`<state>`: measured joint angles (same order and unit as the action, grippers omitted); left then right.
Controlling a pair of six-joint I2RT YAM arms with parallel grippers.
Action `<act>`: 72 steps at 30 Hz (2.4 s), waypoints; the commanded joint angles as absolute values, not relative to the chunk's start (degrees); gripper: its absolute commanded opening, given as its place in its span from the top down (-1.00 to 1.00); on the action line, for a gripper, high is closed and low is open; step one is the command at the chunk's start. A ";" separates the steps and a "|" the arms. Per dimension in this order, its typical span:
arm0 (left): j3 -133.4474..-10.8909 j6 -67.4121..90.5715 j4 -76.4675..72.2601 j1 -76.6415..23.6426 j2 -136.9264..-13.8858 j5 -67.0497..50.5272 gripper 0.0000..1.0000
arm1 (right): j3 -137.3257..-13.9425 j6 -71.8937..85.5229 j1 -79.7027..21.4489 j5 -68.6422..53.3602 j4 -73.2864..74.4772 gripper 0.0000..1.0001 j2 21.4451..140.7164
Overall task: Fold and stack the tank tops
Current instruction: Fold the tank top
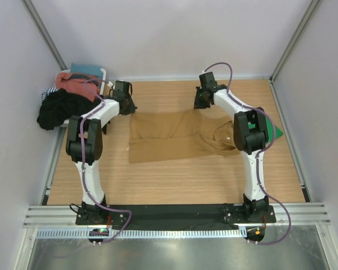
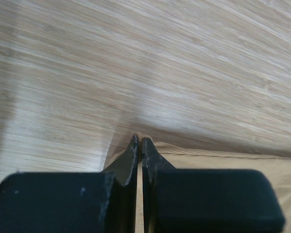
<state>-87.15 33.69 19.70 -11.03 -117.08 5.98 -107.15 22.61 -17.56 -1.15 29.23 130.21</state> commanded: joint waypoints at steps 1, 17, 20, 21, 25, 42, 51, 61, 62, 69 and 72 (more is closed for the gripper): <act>-85.61 32.52 17.32 -11.07 -113.12 6.59 1.00 | -105.47 22.85 -18.02 -0.70 26.63 0.98 124.55; -76.65 32.87 16.08 -12.48 -105.91 8.52 1.00 | -90.89 23.55 -19.60 3.16 23.64 0.97 113.47; -74.54 33.05 16.08 -13.01 -104.51 9.14 1.00 | -88.69 23.64 -19.77 3.34 23.64 0.98 112.15; -74.01 33.13 15.82 -13.18 -103.89 9.49 1.00 | -88.07 23.73 -19.78 3.51 23.56 0.98 111.80; -70.50 34.01 15.29 -13.45 -102.05 9.67 1.00 | -84.73 23.99 -20.48 3.78 22.68 0.97 109.69; -60.30 34.28 14.94 -14.06 -92.73 10.99 1.00 | -72.86 25.22 -23.29 6.15 21.18 0.98 100.81; -57.66 34.37 15.56 -15.47 -89.48 10.63 1.00 | -69.88 25.75 -23.99 7.12 21.45 0.98 97.30; -54.41 36.21 17.49 -17.23 -85.70 13.62 1.00 | -66.27 26.02 -24.78 8.17 22.32 0.98 92.64; -54.23 36.30 17.66 -17.23 -84.91 13.71 1.00 | -66.10 26.02 -24.79 8.26 22.59 0.98 92.38; -52.30 36.30 18.72 -17.67 -81.48 14.06 1.00 | -63.46 26.10 -25.84 8.53 23.03 0.97 89.30; -51.42 36.47 18.90 -17.93 -80.16 14.06 1.00 | -62.67 26.28 -26.45 8.79 23.47 0.98 88.42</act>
<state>-52.18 35.99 18.41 -17.65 -83.00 11.97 -63.51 25.71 -25.82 6.90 23.44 91.46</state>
